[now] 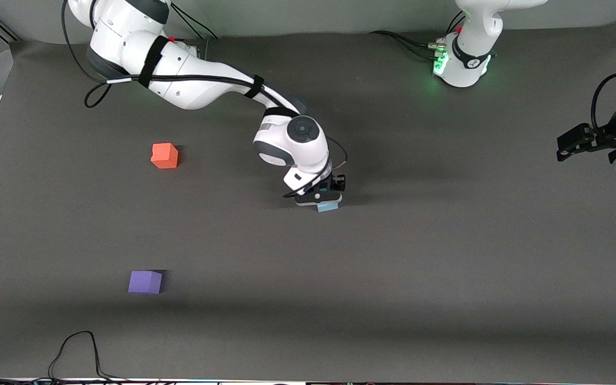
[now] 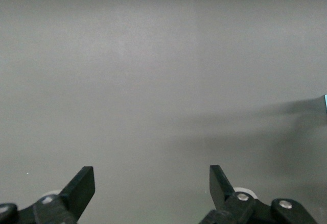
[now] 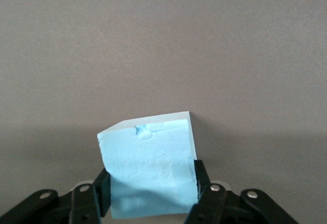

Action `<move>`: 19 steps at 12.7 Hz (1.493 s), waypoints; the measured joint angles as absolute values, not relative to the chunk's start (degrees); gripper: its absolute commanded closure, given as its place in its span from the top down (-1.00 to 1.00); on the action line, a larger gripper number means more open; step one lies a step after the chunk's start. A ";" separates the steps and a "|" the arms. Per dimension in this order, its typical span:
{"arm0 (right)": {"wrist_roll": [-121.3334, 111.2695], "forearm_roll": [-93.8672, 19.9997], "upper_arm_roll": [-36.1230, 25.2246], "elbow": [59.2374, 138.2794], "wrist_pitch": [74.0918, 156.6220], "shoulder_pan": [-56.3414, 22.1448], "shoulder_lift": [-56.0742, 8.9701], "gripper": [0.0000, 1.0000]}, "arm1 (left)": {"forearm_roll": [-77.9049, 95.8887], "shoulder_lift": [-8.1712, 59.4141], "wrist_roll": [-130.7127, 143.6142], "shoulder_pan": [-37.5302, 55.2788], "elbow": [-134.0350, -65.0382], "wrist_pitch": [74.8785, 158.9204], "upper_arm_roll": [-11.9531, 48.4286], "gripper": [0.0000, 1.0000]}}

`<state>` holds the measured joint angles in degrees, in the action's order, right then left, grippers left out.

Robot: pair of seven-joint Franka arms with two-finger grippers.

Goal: Place blue block between orange and purple blocks
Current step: 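Close the right gripper on the blue block and lift it, then carry the blue block with the right gripper toward the orange block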

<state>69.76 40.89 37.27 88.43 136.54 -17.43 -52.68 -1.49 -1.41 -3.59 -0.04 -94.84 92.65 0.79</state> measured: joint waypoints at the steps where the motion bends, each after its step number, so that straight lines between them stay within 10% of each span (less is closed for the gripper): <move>1: 69.77 40.89 37.27 88.20 136.54 -17.38 -52.66 -0.43 | -1.48 -1.94 -3.35 0.35 -95.34 92.72 0.47 1.00; 10: 63.94 39.82 46.67 98.70 128.60 3.40 -39.04 -0.43 | -1.40 -1.79 -2.40 1.22 -94.26 91.16 0.28 1.00; 19: 18.53 4.26 15.51 114.59 129.19 0.33 -15.15 -0.43 | -1.38 -1.09 -2.39 1.47 -94.25 90.78 0.28 1.00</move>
<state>18.53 4.26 15.51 114.59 129.19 0.33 -15.15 -1.38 -1.09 -2.39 1.47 -94.25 90.78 0.28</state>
